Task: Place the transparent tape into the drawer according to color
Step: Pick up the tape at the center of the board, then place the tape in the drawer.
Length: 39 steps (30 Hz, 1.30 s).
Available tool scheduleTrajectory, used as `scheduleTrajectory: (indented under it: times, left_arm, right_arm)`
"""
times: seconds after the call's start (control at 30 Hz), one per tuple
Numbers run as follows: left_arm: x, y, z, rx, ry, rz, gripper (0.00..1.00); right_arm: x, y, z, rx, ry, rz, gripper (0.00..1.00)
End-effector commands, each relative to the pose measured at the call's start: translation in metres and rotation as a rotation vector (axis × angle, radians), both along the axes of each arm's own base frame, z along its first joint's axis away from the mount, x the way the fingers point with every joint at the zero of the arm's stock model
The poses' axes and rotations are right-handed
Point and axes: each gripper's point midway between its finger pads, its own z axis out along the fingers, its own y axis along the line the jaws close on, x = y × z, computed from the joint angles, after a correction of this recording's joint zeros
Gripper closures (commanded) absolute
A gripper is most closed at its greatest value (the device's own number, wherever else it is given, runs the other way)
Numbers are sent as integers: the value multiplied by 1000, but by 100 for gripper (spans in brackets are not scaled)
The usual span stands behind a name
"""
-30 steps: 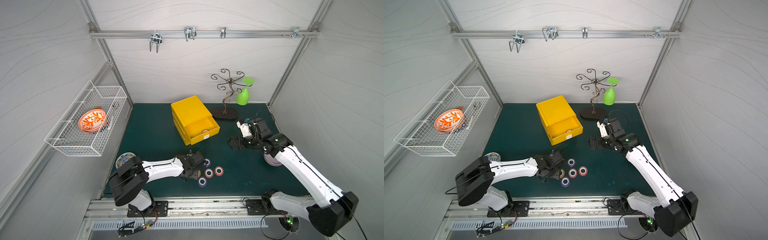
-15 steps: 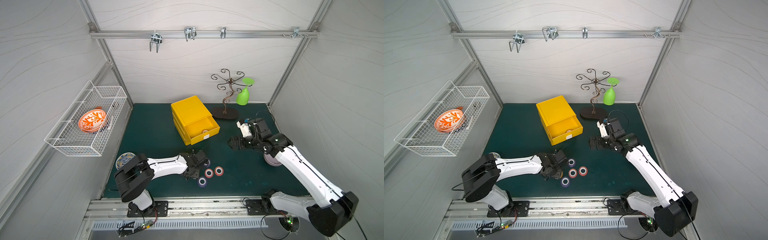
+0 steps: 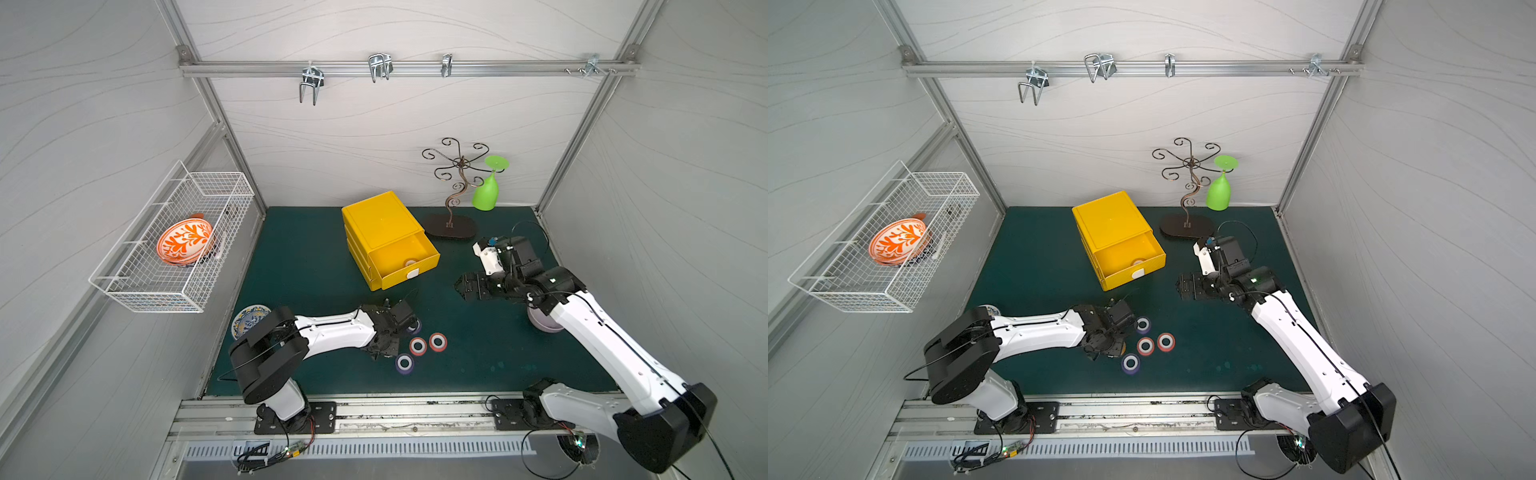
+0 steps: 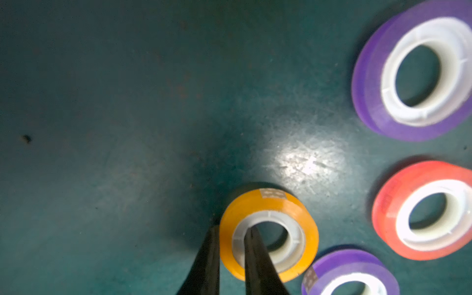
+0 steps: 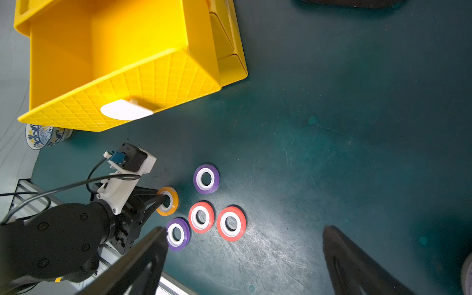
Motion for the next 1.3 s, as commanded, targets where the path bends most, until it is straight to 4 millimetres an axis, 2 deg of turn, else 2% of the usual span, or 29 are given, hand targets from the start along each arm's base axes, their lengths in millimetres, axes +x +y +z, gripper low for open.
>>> scheduleTrajectory:
  times: [0.0,0.17,0.33,0.53,0.7,0.87,1.07,1.13,1.27]
  left_arm:
    - [-8,6,3,-4,11,7,100]
    - [0,14,28,-30,-84,40,100]
    - [12,31,66,-38,-224,74,100]
    - [25,48,123,-79,-400,100,100]
    - [38,55,180,-114,-552,83,100]
    - [58,50,227,-152,-650,54,100]
    - [95,37,275,-215,-762,25,100]
    - [107,29,288,-227,-789,6,100]
    - [130,10,293,-243,-797,-33,100]
  right_arm:
    - [-4,-1,-2,9,12,3,1]
    - [-5,0,-4,22,17,2,1]
    - [-5,2,-6,35,23,3,1]
    - [-6,3,-4,46,20,4,1]
    - [-7,4,-3,52,22,5,1]
    - [-6,5,-3,59,23,3,1]
    - [-5,6,-1,66,18,2,1]
    - [-4,6,0,67,17,3,1]
    - [-4,6,0,66,14,2,1]
